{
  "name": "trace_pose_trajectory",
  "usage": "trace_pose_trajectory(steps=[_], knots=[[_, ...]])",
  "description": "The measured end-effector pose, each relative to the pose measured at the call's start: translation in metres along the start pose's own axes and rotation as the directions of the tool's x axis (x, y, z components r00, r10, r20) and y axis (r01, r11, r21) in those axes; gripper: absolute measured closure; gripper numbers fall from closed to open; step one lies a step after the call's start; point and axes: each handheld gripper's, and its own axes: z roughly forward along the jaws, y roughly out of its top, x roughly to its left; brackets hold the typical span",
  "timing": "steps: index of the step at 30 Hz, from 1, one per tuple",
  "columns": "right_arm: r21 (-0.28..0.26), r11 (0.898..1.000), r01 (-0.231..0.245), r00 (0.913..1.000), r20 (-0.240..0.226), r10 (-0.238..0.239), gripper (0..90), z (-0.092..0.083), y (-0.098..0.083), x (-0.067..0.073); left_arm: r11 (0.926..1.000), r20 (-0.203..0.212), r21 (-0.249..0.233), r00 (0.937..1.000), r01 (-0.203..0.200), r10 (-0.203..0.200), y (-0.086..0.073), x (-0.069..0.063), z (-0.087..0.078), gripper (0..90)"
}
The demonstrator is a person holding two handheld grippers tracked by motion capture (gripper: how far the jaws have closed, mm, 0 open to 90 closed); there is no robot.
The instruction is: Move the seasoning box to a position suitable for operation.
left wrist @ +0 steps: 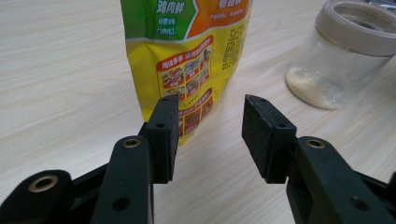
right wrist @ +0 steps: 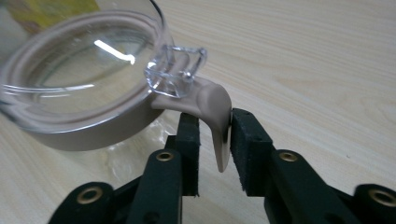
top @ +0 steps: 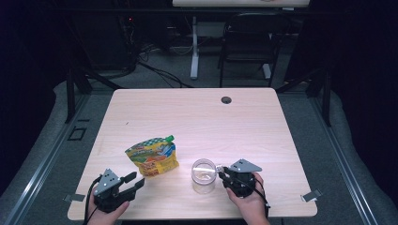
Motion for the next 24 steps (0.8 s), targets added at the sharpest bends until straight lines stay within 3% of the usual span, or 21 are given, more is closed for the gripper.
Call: trace_pose_trajectory(steps=[4, 6, 10, 11, 14, 17, 24], knots=[[-0.019, 0.999, 0.043, 0.9990, -0.014, -0.043, 63.8, -0.007, 0.000, 0.002, 0.9994, 0.026, -0.006, 0.9991, 0.033, -0.033, -0.003, 0.003, 0.001, 54.7], [-0.015, 0.998, 0.053, 0.9975, -0.046, -0.054, 61.4, -0.013, 0.000, 0.000, 0.9988, 0.049, 0.000, 0.9975, 0.050, -0.050, -0.005, 0.007, 0.000, 54.1], [-0.024, 0.999, 0.026, 0.9973, -0.068, -0.027, 61.0, -0.017, 0.000, -0.004, 0.9981, 0.052, -0.009, 0.9968, 0.061, -0.061, -0.006, 0.010, 0.001, 54.1], [-0.034, 0.999, 0.003, 0.9953, -0.097, -0.006, 61.2, -0.019, 0.001, -0.007, 0.9980, 0.056, 0.002, 0.9965, 0.063, -0.063, -0.006, 0.010, 0.000, 54.4], [-0.059, 0.998, 0.008, 0.9941, -0.108, -0.014, 61.2, -0.025, 0.003, -0.008, 0.9974, 0.075, -0.015, 0.9948, 0.071, -0.069, -0.007, 0.011, 0.000, 52.9], [-0.060, 0.998, 0.026, 0.9947, -0.097, -0.032, 60.7, -0.028, 0.003, -0.009, 0.9978, 0.066, -0.018, 0.9959, 0.064, -0.062, -0.007, 0.009, 0.001, 51.9], [-0.090, 0.996, 0.004, 0.9982, -0.059, -0.009, 58.2, -0.028, 0.001, -0.015, 0.9992, 0.048, 0.008, 0.9980, 0.040, -0.041, -0.008, 0.005, 0.007, 50.5]])
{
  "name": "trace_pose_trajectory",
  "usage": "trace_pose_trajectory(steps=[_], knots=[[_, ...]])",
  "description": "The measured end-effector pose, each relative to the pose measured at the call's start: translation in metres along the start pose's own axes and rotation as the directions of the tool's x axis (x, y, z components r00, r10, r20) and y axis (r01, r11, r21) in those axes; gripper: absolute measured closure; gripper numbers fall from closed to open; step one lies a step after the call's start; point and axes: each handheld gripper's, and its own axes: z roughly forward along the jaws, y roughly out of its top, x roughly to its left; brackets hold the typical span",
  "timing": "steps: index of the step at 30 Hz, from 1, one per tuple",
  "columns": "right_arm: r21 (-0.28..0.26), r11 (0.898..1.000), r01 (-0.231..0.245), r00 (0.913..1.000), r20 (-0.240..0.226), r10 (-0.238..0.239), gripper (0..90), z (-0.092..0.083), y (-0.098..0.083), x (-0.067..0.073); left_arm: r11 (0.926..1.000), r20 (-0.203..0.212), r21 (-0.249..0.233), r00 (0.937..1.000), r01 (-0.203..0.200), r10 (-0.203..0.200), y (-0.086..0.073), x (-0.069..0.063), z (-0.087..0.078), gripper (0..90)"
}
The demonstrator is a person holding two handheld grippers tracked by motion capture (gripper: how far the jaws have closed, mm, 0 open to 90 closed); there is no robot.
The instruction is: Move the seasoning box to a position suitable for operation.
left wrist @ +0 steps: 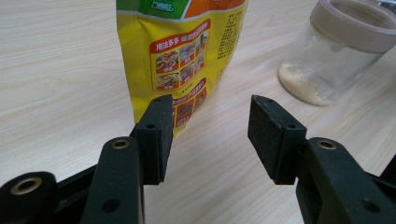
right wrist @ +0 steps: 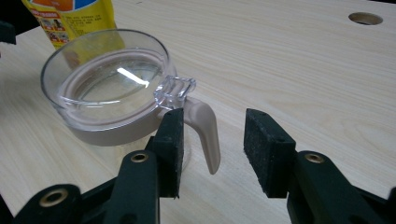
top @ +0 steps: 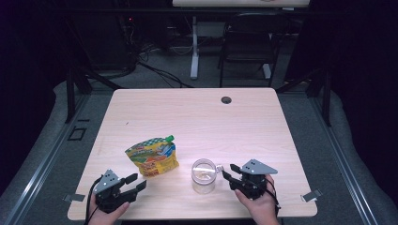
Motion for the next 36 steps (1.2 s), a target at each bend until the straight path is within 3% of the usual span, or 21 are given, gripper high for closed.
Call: trace_pose_trajectory(steps=[12, 18, 22, 26, 31, 36], knots=[[-0.002, 1.000, -0.016, 0.9997, 0.019, 0.016, 61.1, 0.003, 0.002, -0.005, 0.9998, 0.002, 0.008, 0.9999, -0.016, 0.016, 0.000, -0.003, 0.004, 51.5], [-0.032, 0.999, -0.021, 0.9994, 0.027, 0.022, 68.6, 0.002, 0.007, -0.001, 0.9990, 0.012, 0.016, 0.9990, -0.042, 0.042, 0.001, -0.007, 0.007, 54.6], [-0.072, 0.997, 0.025, 0.9987, 0.046, -0.021, 78.2, -0.001, 0.012, 0.005, 0.9982, 0.020, 0.025, 0.9983, -0.055, 0.054, 0.001, -0.011, 0.010, 55.2], [-0.084, 0.996, 0.031, 0.9984, 0.049, -0.027, 81.4, -0.002, 0.014, 0.008, 0.9974, 0.026, 0.037, 0.9978, -0.062, 0.061, 0.001, -0.013, 0.012, 55.4], [-0.091, 0.996, 0.025, 0.9992, 0.033, -0.022, 90.0, -0.002, 0.019, 0.009, 0.9970, 0.035, 0.040, 0.9973, -0.066, 0.065, 0.001, -0.015, 0.015, 55.8], [-0.089, 0.995, 0.036, 0.9994, 0.006, -0.035, 90.0, -0.003, 0.024, 0.013, 0.9961, 0.042, 0.046, 0.9964, -0.076, 0.074, 0.000, -0.019, 0.016, 57.2]])
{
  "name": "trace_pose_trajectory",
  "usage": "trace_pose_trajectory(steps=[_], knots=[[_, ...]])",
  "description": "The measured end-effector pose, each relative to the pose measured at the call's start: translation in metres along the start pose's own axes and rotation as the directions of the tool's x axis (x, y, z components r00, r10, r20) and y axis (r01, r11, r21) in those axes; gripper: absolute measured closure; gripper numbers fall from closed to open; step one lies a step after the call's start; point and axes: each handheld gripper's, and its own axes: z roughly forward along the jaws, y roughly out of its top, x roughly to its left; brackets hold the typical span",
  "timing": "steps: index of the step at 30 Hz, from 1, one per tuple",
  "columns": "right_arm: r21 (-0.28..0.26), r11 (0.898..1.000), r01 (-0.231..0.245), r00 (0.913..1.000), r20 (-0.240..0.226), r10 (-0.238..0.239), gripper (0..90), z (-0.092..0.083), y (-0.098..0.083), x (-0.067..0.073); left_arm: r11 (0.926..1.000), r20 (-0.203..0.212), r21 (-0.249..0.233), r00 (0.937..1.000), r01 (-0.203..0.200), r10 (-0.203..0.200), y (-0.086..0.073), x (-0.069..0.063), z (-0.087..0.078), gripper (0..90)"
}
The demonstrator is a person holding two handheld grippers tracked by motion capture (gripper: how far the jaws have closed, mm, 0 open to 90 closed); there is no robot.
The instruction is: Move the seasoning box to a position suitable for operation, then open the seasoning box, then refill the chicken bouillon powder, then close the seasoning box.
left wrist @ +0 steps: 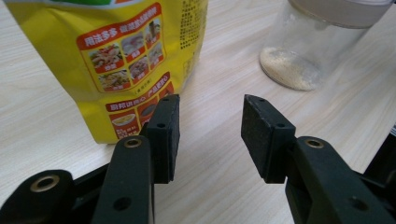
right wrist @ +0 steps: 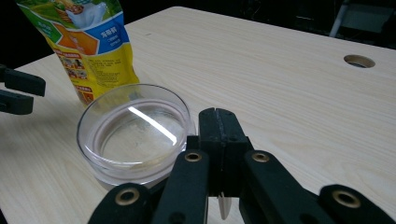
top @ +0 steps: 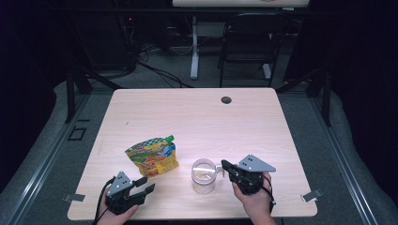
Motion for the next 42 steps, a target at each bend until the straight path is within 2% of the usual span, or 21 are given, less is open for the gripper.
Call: trace_pose_trajectory(steps=[7, 14, 19, 21, 27, 30, 42], knots=[[0.016, 1.000, 0.013, 0.9998, -0.013, -0.013, 90.0, 0.008, -0.002, 0.003, 0.9998, 0.001, 0.002, 0.9998, -0.020, 0.020, 0.000, -0.004, 0.000, 57.7], [0.012, 1.000, 0.014, 0.9996, -0.025, -0.014, 90.0, 0.011, -0.002, 0.004, 0.9998, 0.026, 0.006, 0.9995, -0.017, 0.017, 0.002, -0.006, 0.002, 57.8], [0.016, 0.999, 0.033, 0.9992, -0.022, -0.033, 90.0, 0.011, -0.002, 0.005, 0.9999, 0.037, 0.004, 0.9992, -0.014, 0.014, 0.004, -0.010, 0.005, 58.2], [0.017, 0.999, 0.030, 0.9993, -0.024, -0.030, 90.0, 0.011, -0.002, 0.005, 0.9996, 0.037, 0.012, 0.9990, -0.026, 0.025, 0.005, -0.012, 0.007, 58.5], [0.009, 1.000, 0.023, 0.9993, -0.031, -0.022, 90.0, 0.012, -0.003, 0.004, 0.9985, 0.047, 0.024, 0.9977, -0.049, 0.048, 0.013, -0.020, 0.016, 60.3], [0.008, 1.000, 0.024, 0.9993, -0.031, -0.023, 90.0, 0.012, -0.003, 0.004, 0.9991, 0.045, 0.024, 0.9984, -0.036, 0.035, 0.018, -0.022, 0.020, 60.9], [0.009, 1.000, 0.022, 0.9989, -0.040, -0.022, 90.0, 0.012, -0.003, 0.002, 0.9993, 0.069, -0.016, 0.9970, -0.035, 0.036, 0.044, -0.035, 0.042, 65.2]])
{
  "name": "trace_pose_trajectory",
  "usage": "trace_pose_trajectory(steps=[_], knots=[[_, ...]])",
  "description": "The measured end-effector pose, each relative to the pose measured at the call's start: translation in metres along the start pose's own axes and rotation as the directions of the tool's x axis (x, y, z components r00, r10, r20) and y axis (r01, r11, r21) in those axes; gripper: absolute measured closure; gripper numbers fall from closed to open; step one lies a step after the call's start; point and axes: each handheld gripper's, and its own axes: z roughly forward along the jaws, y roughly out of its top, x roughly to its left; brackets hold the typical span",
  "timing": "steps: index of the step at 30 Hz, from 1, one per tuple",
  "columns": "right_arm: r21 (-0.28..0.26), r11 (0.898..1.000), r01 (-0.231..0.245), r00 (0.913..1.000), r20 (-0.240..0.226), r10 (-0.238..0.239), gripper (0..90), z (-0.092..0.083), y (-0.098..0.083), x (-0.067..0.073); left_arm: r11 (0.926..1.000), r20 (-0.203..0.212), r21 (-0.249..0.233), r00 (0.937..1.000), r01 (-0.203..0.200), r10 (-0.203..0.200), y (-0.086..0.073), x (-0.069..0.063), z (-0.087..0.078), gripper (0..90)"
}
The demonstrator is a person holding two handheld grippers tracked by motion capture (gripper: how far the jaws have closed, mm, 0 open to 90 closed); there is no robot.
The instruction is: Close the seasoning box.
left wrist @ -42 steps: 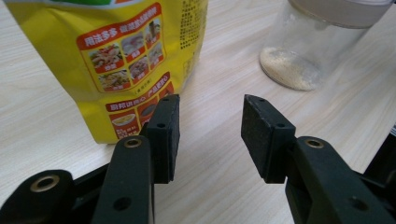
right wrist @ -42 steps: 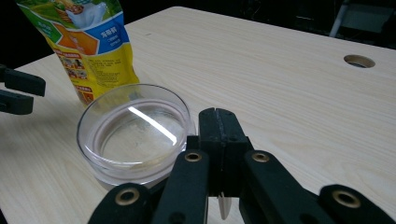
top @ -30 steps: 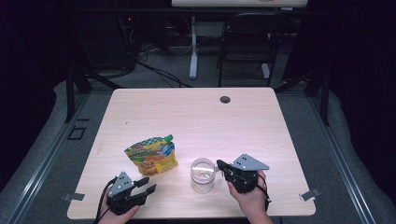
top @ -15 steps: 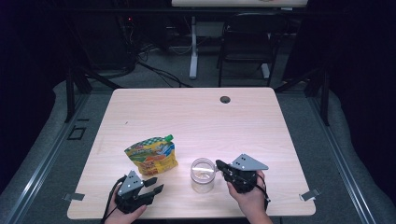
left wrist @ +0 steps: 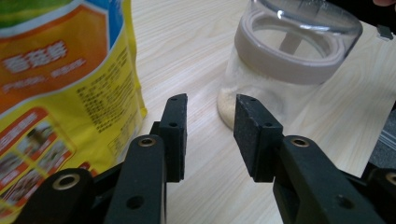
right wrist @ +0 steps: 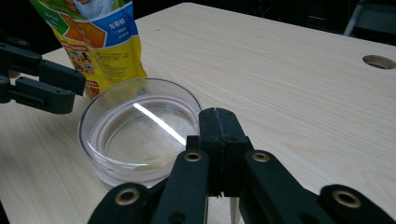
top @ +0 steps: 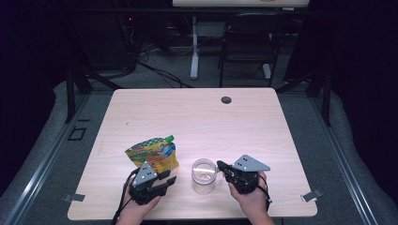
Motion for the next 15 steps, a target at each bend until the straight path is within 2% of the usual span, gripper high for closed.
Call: trace_pose_trajectory(steps=[2, 7, 15], knots=[[-0.003, 1.000, 0.000, 1.0000, -0.003, 0.000, 90.0, 0.001, 0.000, 0.000, 1.0000, 0.022, -0.004, 0.9997, 0.003, -0.003, 0.004, -0.002, 0.003, 65.7], [-0.002, 1.000, -0.004, 1.0000, -0.004, 0.004, 90.0, 0.002, 0.000, 0.000, 1.0000, 0.045, -0.004, 0.9990, -0.008, 0.008, 0.009, -0.007, 0.009, 68.7], [-0.004, 1.000, 0.001, 1.0000, -0.006, -0.001, 90.0, 0.001, 0.000, -0.001, 0.9998, 0.077, 0.005, 0.9969, -0.017, 0.017, 0.012, -0.013, 0.019, 79.1]])
